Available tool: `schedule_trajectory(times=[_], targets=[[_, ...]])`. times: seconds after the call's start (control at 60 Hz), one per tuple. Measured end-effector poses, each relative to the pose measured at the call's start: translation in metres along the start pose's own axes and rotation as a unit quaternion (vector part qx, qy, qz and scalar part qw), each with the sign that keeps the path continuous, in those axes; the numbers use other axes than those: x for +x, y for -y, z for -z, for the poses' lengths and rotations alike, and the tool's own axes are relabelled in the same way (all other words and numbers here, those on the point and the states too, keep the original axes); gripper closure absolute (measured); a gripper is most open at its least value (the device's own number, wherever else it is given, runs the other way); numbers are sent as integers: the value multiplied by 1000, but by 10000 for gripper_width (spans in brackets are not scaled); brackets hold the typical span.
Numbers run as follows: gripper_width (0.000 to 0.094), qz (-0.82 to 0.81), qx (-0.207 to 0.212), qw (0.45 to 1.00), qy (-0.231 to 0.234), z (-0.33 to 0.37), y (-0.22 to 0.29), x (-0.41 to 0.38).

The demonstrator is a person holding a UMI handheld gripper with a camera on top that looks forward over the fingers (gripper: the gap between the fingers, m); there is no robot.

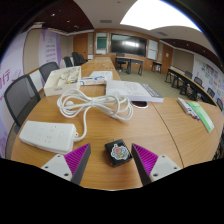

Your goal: Unplug charger

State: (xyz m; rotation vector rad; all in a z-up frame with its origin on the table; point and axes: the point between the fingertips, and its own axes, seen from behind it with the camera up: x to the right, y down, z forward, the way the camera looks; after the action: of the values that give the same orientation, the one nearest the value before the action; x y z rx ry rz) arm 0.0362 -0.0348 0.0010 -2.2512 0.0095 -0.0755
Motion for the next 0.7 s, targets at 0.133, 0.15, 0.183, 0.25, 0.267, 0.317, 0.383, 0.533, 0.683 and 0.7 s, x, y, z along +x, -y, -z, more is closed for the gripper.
schedule_trajectory(times=[0.133,0.15,0.183,0.25,0.267,0.317,0.383,0.533,0.683,0.7], targets=[[83,8,-1,1000,-15,35,-5,2],[82,8,0,1000,-16,39,-5,1],[83,8,3,1000,-17,51,-4,0],[85,5,10,1000,-18,75,-2,-3],[87,4,11,1000,-19,82,-2,-4],[85,4,16,1000,-23,102,0,-5],[85,7,24,999,-29,132,-1,-8],[86,26,43,998,-40,205,-9,-18],[85,26,49,998,-37,265,-25,-31],[84,25,50,998,-37,270,-26,-33]])
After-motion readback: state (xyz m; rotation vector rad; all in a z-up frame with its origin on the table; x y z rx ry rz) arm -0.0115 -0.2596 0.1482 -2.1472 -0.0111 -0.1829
